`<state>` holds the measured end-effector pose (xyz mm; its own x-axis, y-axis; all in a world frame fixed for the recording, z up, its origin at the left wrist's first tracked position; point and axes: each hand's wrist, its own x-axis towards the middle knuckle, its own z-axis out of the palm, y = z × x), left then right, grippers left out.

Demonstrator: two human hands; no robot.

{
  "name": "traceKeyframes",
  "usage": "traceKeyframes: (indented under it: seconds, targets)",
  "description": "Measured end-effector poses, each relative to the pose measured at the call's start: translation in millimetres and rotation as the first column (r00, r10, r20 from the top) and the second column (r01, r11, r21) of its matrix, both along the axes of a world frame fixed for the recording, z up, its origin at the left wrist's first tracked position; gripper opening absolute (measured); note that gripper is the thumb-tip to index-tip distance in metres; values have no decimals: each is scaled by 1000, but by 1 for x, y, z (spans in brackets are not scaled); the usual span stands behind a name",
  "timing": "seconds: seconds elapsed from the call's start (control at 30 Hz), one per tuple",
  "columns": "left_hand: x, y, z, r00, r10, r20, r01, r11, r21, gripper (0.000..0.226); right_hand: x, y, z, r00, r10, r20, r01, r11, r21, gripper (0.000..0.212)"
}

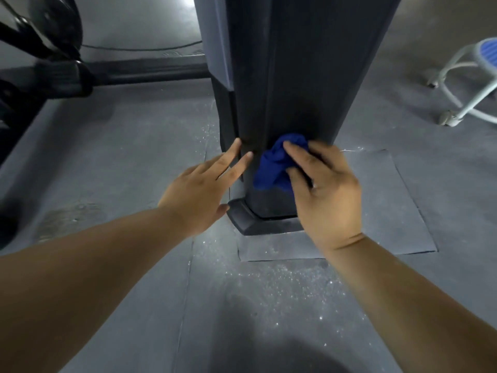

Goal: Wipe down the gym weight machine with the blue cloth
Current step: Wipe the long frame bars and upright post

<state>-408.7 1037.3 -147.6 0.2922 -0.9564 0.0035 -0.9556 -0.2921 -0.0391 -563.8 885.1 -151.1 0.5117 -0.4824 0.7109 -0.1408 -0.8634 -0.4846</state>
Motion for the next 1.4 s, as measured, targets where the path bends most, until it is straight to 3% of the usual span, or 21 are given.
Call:
traceKeyframes:
  seconds: [0.13,0.23,0.37,0.53,0.8,0.83,0.9,0.97,1.03,1.2,1.4]
  targets:
    - [-1,6,-6,1000,17,7,-17,999,28,111,2,-1,0,997,57,-61,-64,992,-110,32]
    - [1,10,-14,1000,11,-27,-11,1000,8,110,1,-2,-40,955,49,-292,-109,975,-194,35]
    - [-7,8,-26,999,23,-40,-21,998,59,113,0,-4,-97,820,60,-570,-168,976,-140,55]
    - [-14,1,-37,999,29,-33,-25,994,107,111,4,-1,-127,594,130,-794,-217,976,-3,68]
    - [-14,2,-41,999,17,-47,-13,997,76,117,4,0,-133,439,159,-885,-265,963,41,69]
    - [-15,2,-40,999,15,-38,-12,996,83,117,3,-1,-133,476,159,-865,-245,968,43,67]
    - [-17,1,-37,999,9,-35,-6,997,74,116,-1,-3,-122,641,167,-750,-158,984,84,57]
    - [-20,2,-34,999,-4,-43,5,1000,30,116,-9,-7,-112,827,130,-546,-92,991,97,37]
    - [-23,4,-28,998,-19,-55,19,1000,-11,116,-15,-10,-88,925,77,-372,-42,994,102,31]
    - [-25,4,16,993,-69,98,82,986,-146,111,-25,-18,-21,994,-33,-106,54,977,204,33]
    - [-13,-4,121,946,-84,315,217,883,-417,75,-18,-27,112,977,-90,191,36,963,267,36]
